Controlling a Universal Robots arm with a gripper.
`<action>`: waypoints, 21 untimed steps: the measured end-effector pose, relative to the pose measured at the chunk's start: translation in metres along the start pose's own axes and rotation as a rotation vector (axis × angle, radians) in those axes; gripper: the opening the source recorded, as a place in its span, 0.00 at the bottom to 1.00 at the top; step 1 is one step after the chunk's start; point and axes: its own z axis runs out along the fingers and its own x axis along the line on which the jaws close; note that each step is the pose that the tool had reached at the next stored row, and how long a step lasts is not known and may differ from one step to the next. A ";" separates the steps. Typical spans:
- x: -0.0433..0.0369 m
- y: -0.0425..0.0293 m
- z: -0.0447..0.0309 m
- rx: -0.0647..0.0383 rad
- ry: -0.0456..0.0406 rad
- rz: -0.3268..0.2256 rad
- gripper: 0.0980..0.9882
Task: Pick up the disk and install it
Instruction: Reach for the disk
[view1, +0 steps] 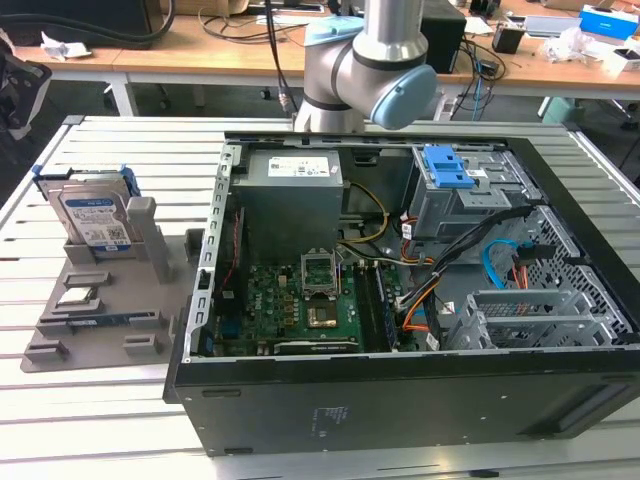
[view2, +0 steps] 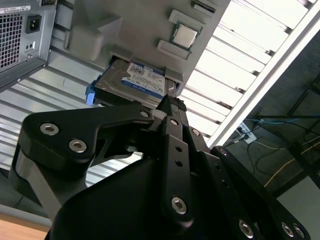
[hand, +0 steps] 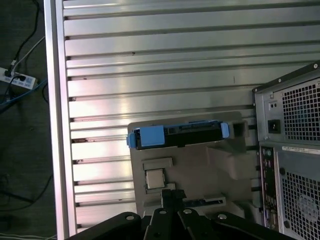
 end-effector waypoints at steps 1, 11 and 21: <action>0.0013 -0.0001 -0.0001 0.000 0.0001 0.000 0.01; 0.0127 -0.0010 -0.0003 0.000 0.0000 0.000 0.01; 0.0132 -0.0010 -0.0003 0.000 0.0000 0.000 0.01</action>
